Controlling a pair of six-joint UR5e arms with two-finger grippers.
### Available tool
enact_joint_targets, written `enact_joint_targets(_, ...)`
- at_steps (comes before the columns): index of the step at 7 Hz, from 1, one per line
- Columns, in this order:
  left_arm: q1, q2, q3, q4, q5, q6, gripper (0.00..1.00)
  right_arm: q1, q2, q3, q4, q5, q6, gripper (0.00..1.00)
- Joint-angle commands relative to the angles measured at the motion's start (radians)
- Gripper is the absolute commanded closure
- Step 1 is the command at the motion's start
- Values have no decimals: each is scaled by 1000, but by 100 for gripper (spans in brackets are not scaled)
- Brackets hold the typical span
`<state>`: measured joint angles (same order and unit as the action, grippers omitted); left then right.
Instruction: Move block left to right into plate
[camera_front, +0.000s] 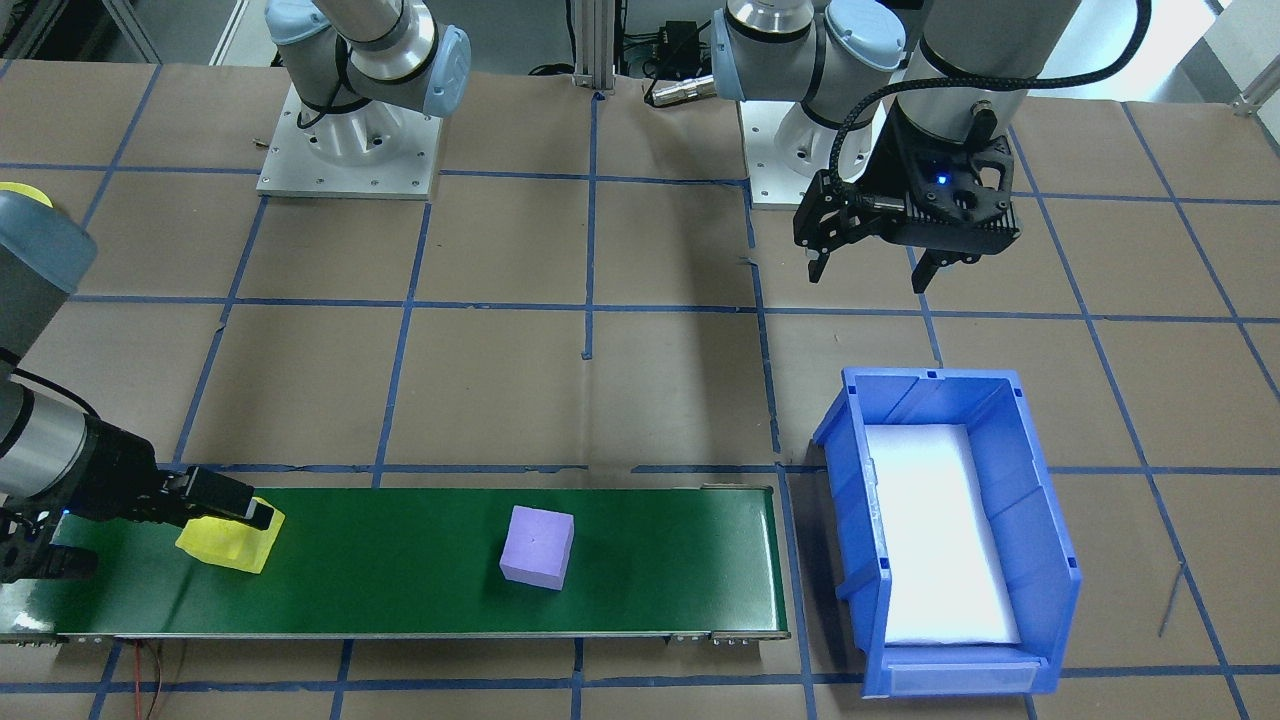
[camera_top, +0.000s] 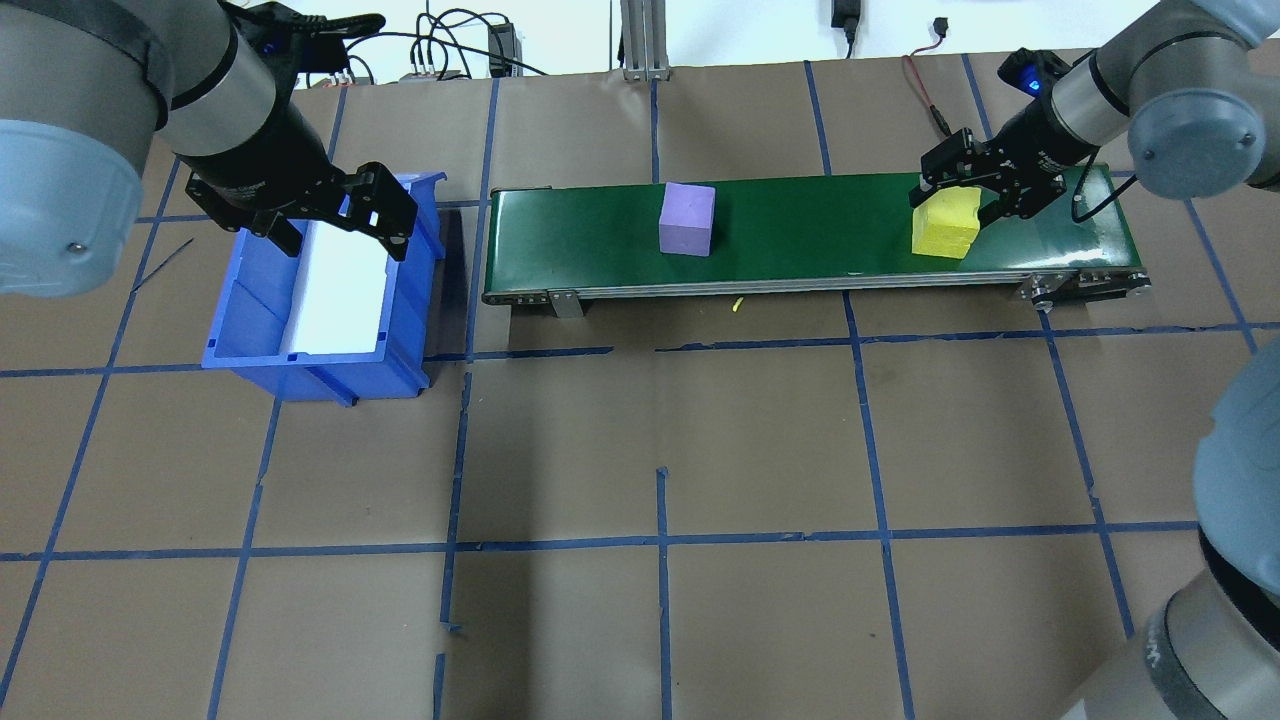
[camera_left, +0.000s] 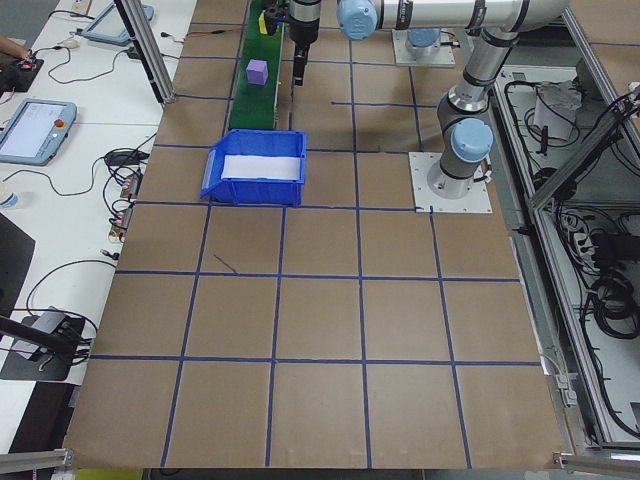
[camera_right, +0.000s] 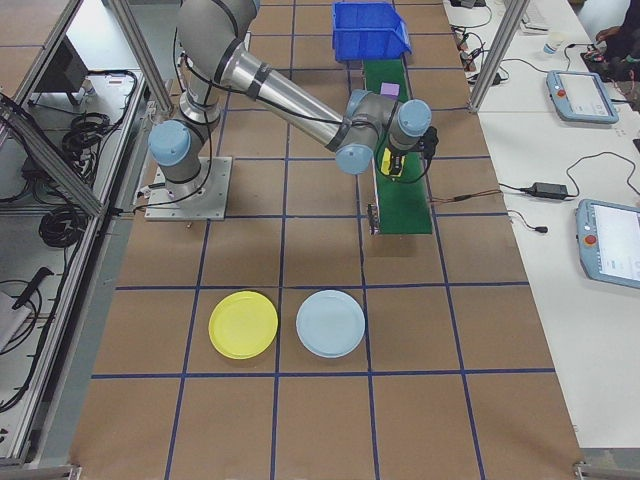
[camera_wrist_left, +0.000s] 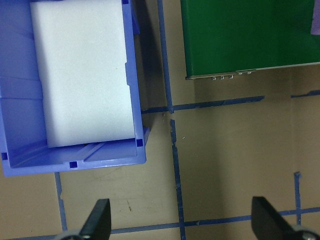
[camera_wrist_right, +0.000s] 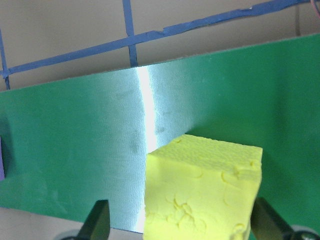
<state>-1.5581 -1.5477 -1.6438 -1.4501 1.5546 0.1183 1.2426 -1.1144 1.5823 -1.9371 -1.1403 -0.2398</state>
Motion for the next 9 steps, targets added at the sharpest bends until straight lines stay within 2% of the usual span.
enact_joint_targets(1,21,-26,44,-111,1,15,0,0,1,5,-32,-59,4,19)
enact_joint_targets(2,32,-19,94,-151,7,18,0,0,-2,7,-31,-79,8,40)
enact_joint_targets(3,27,-43,99,-170,2,8,0,0,-10,7,-31,-82,32,62)
enact_joint_targets(4,32,-25,126,-209,7,11,0,0,-15,2,-25,-123,65,73)
enact_joint_targets(6,39,-35,111,-211,7,9,0,-5,-48,-4,-14,-177,77,76)
enact_joint_targets(7,41,-35,107,-211,8,7,0,-21,-89,-4,42,-227,62,77)
enact_joint_targets(8,39,-34,96,-210,8,7,0,-84,-146,-5,134,-278,28,78)
enact_joint_targets(9,39,-34,98,-210,7,9,0,-176,-183,4,185,-297,-124,78)
